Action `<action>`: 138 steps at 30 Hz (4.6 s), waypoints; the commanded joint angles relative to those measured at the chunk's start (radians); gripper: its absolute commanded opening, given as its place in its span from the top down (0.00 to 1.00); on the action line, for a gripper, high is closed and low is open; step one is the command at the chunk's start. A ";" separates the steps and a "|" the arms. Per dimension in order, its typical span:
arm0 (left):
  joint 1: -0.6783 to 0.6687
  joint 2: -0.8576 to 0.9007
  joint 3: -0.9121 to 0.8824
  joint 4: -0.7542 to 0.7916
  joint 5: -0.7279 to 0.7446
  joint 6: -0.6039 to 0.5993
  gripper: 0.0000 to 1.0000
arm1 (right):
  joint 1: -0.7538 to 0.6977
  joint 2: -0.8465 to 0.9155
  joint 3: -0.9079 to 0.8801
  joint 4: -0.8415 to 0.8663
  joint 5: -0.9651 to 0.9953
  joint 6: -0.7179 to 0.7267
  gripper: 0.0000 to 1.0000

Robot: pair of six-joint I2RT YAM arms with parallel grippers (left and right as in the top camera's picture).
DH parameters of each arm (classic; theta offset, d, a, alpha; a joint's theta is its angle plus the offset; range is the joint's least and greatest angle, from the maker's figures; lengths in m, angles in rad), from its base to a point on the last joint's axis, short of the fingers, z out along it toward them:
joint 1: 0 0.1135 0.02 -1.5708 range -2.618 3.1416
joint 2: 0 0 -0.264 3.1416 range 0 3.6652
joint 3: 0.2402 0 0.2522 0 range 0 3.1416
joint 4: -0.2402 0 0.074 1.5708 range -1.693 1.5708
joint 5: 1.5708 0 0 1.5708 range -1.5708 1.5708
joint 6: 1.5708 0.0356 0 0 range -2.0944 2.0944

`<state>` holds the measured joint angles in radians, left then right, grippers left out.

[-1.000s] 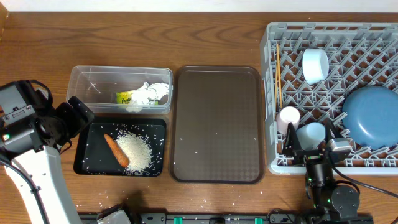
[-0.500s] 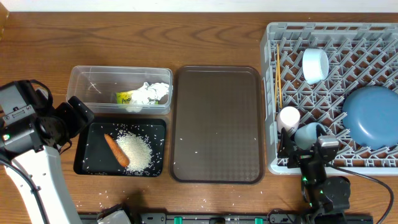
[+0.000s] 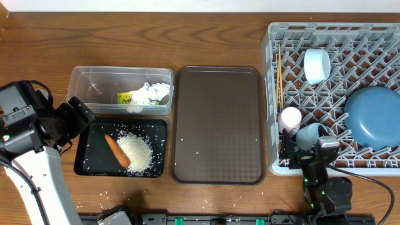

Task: Sort waste into correct bins and load items into the dishwasher rack

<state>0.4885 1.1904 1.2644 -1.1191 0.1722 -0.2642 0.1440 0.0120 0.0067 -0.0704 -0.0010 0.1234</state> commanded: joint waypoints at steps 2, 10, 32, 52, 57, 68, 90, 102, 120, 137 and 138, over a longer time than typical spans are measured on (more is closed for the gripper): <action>0.005 0.005 0.000 -0.002 -0.014 0.009 0.04 | -0.004 -0.007 -0.002 -0.005 -0.003 -0.150 0.01; 0.005 0.005 0.000 -0.002 -0.014 0.009 0.04 | -0.034 -0.007 -0.002 -0.005 -0.003 -0.173 0.01; 0.005 0.005 0.000 -0.002 -0.014 0.009 0.04 | -0.154 -0.007 -0.002 -0.004 -0.003 -0.173 0.01; 0.005 0.005 0.000 -0.002 -0.014 0.009 0.04 | -0.171 -0.006 -0.002 -0.004 -0.003 -0.173 0.01; 0.005 0.005 0.000 -0.002 -0.014 0.009 0.04 | -0.171 -0.006 -0.002 -0.004 -0.003 -0.173 0.01; 0.005 0.005 0.000 -0.002 -0.014 0.009 0.04 | -0.171 -0.006 -0.002 -0.004 -0.003 -0.173 0.01; -0.052 -0.128 0.000 -0.002 -0.014 0.009 0.04 | -0.172 -0.006 -0.002 -0.004 -0.003 -0.173 0.01; -0.222 -0.608 0.000 -0.002 -0.013 0.009 0.04 | -0.172 -0.006 -0.002 -0.004 -0.003 -0.173 0.01; -0.370 -0.905 -0.124 -0.007 -0.113 0.046 0.04 | -0.172 -0.006 -0.002 -0.004 -0.003 -0.173 0.01; -0.370 -1.041 -0.549 0.203 -0.048 -0.106 0.04 | -0.172 -0.006 -0.002 -0.004 -0.003 -0.173 0.01; -0.372 -1.057 -0.578 0.238 -0.049 -0.142 0.04 | -0.171 -0.006 -0.001 -0.004 -0.003 -0.173 0.01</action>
<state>0.1223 0.1772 0.7456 -0.9291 0.1101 -0.3016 -0.0349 0.0120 0.0067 -0.0700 -0.0044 -0.0376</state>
